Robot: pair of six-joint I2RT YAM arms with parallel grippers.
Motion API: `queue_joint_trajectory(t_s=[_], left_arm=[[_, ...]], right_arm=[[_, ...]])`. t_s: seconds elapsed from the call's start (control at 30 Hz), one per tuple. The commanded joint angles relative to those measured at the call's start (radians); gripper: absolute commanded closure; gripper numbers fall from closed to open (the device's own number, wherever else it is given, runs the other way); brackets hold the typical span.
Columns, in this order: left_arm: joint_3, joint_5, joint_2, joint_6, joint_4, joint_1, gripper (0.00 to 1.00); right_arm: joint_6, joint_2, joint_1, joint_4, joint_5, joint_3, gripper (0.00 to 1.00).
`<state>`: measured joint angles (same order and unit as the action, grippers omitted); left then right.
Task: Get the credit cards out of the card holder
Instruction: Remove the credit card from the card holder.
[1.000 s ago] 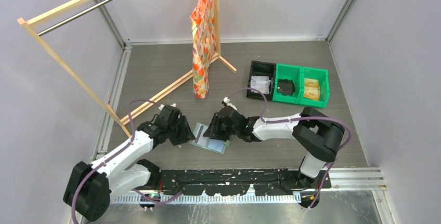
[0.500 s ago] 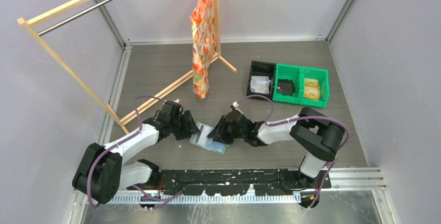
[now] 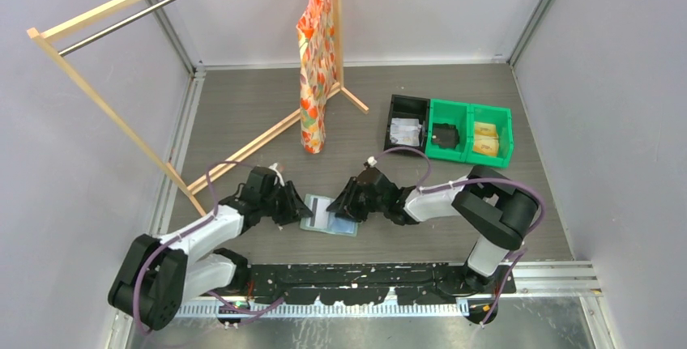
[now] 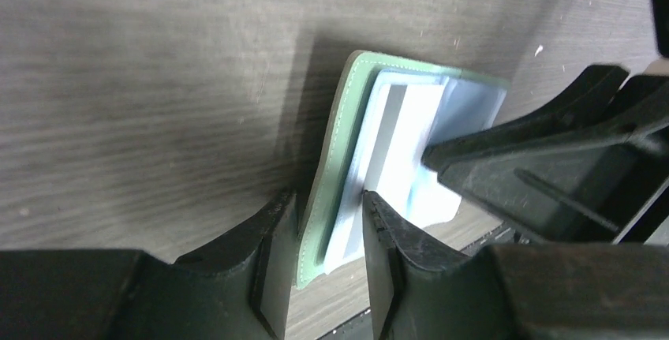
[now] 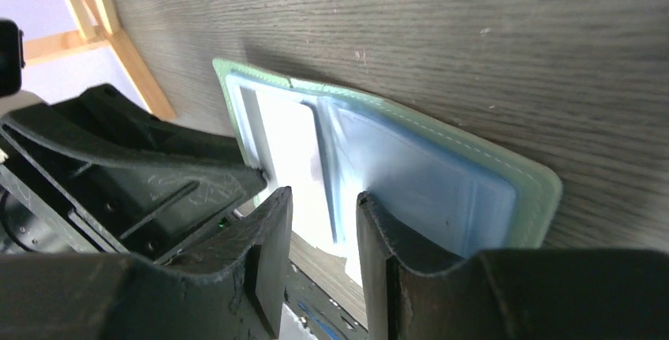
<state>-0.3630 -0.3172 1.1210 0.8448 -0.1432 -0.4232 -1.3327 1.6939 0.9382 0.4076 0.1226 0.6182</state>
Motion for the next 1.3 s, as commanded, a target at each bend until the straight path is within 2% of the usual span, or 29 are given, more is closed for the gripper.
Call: queue_joint_trajectory(t_s=[0.0,0.1,0.27,0.47,0.57,1.0,1.27], left_arm=[[0.049,-0.057,-0.098,0.052,-0.022,-0.003,0.63],[0.031,-0.021,-0.196,0.040,-0.134,-0.003,0.59],[-0.055,0.060,-0.294,-0.003,-0.273,-0.003,0.54],[-0.055,-0.060,-0.182,0.035,-0.093,-0.003,0.60],[-0.054,-0.068,-0.098,0.036,-0.023,-0.003,0.62],[-0.011,-0.042,0.039,0.044,0.101,-0.003,0.63],[0.012,-0.052,0.089,0.057,0.139,-0.003,0.65]], right_arm=[[0.142,-0.047,-0.030,-0.229,-0.011,0.062,0.59],[0.213,-0.057,-0.033,-0.327,0.006,0.115,0.59],[0.213,-0.072,-0.033,-0.341,0.008,0.123,0.59],[0.183,-0.079,-0.032,-0.311,0.000,0.114,0.59],[0.179,-0.080,-0.032,-0.307,-0.001,0.111,0.59],[0.143,-0.062,-0.024,-0.258,0.017,0.112,0.59],[0.074,-0.011,-0.023,-0.140,0.053,0.094,0.60]])
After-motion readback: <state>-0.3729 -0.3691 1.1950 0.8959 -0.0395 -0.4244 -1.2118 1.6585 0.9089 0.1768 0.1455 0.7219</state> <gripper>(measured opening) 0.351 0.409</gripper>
